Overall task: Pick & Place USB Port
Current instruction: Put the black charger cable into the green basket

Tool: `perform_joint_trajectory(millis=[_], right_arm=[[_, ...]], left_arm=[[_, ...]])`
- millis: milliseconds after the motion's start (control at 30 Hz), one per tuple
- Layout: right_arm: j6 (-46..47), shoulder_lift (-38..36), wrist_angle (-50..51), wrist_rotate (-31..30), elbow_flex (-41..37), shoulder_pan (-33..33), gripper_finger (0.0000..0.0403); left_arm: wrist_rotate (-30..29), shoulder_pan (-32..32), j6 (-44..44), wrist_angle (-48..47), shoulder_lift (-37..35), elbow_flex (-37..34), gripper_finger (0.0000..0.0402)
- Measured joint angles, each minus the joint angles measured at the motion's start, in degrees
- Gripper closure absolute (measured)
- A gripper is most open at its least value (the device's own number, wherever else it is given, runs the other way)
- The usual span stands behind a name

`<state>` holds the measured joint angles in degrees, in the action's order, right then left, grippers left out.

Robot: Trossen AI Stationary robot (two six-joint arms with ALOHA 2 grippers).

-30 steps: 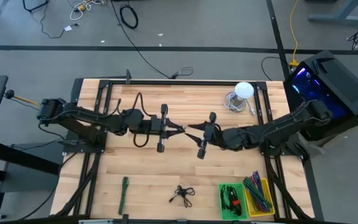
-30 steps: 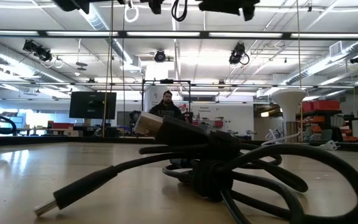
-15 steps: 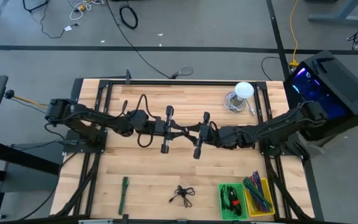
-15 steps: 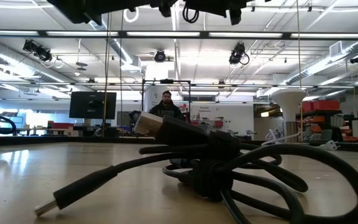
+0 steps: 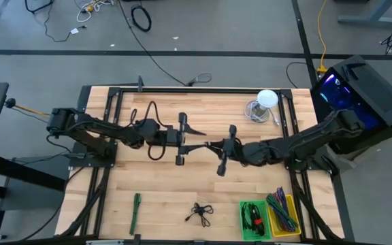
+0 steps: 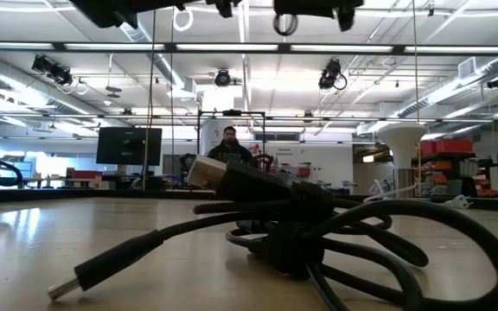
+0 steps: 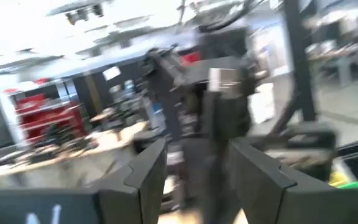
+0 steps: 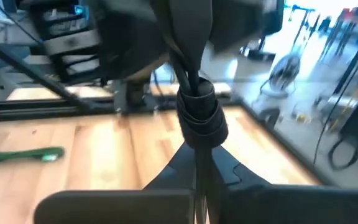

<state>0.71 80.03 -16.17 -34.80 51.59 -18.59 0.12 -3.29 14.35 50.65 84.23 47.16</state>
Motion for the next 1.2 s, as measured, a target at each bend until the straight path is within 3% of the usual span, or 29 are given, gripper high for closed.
perform_joint_trajectory(millis=[267,467,800,1067,1200], right_arm=[[18.45,-3.31,13.71,-1.21,0.00,-10.74,0.0399],[34.31,-3.32,19.17,-4.36,0.02,-22.56,0.0399],[53.91,-3.32,20.19,-12.24,0.02,-41.25,0.0400],[66.51,-1.70,21.68,-10.19,0.02,-48.41,0.0401],[74.25,1.52,24.66,-5.77,0.02,-48.83,0.0401]], left_arm=[[-15.95,-0.13,7.28,-9.18,-5.60,0.07,0.0229],[-22.61,-0.13,8.56,-17.90,-7.70,0.00,0.0242],[-27.87,-0.20,6.07,-23.74,-7.90,0.02,0.0258],[-28.19,-0.23,1.23,-26.05,-7.90,0.02,0.0264],[-28.21,-0.91,1.22,-26.54,-7.90,0.02,0.0264]])
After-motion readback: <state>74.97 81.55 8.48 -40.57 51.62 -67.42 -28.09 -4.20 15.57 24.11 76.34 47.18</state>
